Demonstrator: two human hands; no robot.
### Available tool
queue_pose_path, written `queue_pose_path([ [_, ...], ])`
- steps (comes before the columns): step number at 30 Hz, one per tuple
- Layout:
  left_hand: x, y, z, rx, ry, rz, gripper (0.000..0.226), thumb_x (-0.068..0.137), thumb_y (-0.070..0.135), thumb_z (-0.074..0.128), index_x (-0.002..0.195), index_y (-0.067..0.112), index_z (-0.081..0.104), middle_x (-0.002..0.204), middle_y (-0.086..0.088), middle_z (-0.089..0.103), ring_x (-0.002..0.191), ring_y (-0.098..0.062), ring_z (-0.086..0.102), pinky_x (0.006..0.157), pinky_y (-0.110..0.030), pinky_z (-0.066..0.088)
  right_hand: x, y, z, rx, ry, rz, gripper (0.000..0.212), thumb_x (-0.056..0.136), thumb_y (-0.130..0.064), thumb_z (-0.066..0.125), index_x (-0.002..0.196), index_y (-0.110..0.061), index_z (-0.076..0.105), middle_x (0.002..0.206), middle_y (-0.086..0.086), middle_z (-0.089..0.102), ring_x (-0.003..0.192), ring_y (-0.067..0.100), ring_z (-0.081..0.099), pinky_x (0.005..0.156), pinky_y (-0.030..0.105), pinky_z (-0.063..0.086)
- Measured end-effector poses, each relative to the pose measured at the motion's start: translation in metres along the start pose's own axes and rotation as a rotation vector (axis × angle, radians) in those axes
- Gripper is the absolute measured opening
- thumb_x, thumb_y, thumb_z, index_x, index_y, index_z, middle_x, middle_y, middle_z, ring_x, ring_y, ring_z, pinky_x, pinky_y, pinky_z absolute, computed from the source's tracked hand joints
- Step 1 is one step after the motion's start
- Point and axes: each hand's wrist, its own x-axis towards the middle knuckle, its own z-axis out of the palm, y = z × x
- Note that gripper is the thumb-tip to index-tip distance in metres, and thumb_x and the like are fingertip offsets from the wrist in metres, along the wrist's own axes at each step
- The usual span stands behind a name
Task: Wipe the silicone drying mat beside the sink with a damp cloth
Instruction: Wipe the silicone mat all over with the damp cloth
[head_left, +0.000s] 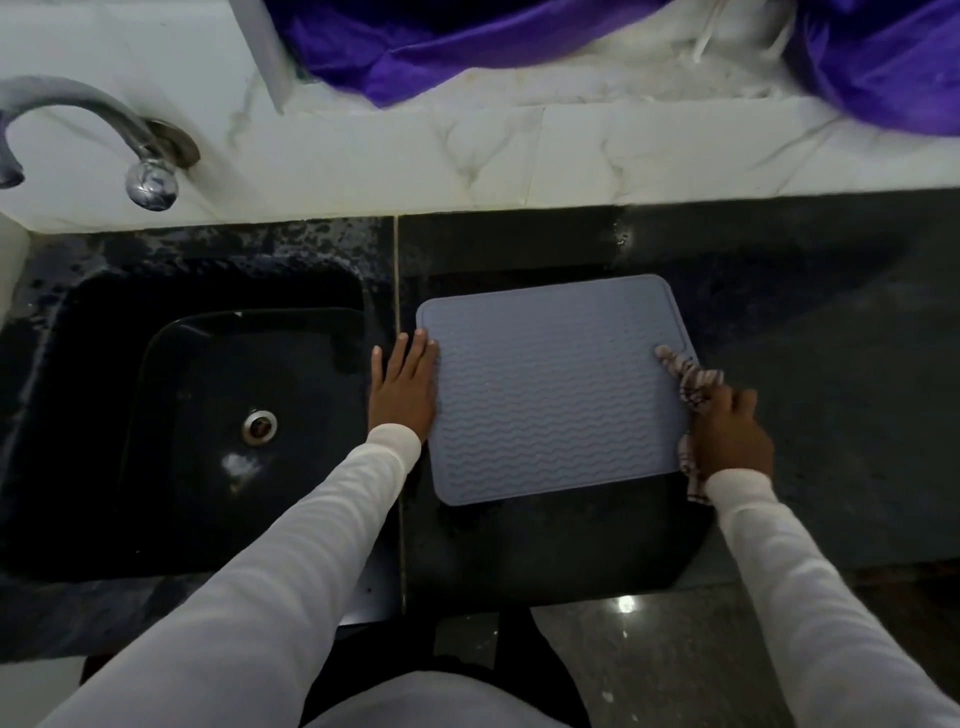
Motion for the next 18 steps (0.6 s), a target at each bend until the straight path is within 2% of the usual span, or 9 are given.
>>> queue_pose_path([
  [3,0.001,0.0,0.001,0.006,-0.017,-0.001,0.059,0.101,0.023,0.032,0.155,0.021,0.009,0.164,0.001,0.002,0.15,-0.021,-0.003,0.12,-0.05,-0.006,0.006,0.015,0.0,0.008,-0.008,0.056,0.021,0.091,-0.013,0.049,0.11,-0.007,0.042,0.112,0.023,0.042,0.073,0.047,0.06,0.066,0.052,0.048],
  [7,0.0,0.001,0.0,0.016,-0.013,-0.006,0.059,0.101,0.023,0.032,0.156,0.021,0.008,0.164,0.001,0.001,0.15,-0.021,-0.003,0.12,-0.05,-0.006,0.009,0.016,0.001,0.0,-0.032,0.056,0.035,0.086,-0.012,0.059,0.114,-0.01,0.039,0.113,0.02,0.04,0.074,0.045,0.06,0.065,0.051,0.048],
  [13,0.001,0.007,-0.005,0.017,-0.039,-0.014,0.059,0.102,0.02,0.032,0.155,0.017,0.006,0.164,-0.002,-0.001,0.15,-0.021,-0.008,0.121,-0.05,-0.005,0.003,0.003,-0.011,0.153,0.014,0.132,0.026,0.09,-0.019,0.056,0.111,-0.007,0.046,0.115,0.021,0.043,0.08,0.046,0.059,0.066,0.048,0.046],
  [16,0.002,0.009,-0.012,0.007,-0.043,-0.013,0.056,0.102,0.02,0.031,0.155,0.017,0.012,0.163,-0.003,0.005,0.15,-0.023,-0.006,0.12,-0.051,-0.004,-0.01,-0.009,-0.021,0.29,0.075,0.005,0.027,0.089,-0.017,0.059,0.113,-0.007,0.055,0.118,0.02,0.048,0.087,0.045,0.059,0.071,0.049,0.049],
  [18,0.002,0.011,-0.015,-0.032,-0.061,-0.024,0.054,0.103,0.02,0.029,0.155,0.018,0.016,0.163,-0.004,0.007,0.15,-0.023,-0.004,0.121,-0.049,-0.005,-0.021,-0.027,-0.033,0.461,-0.007,-0.073,0.026,0.09,-0.023,0.06,0.116,-0.018,0.06,0.125,0.01,0.051,0.099,0.037,0.06,0.083,0.044,0.048],
])
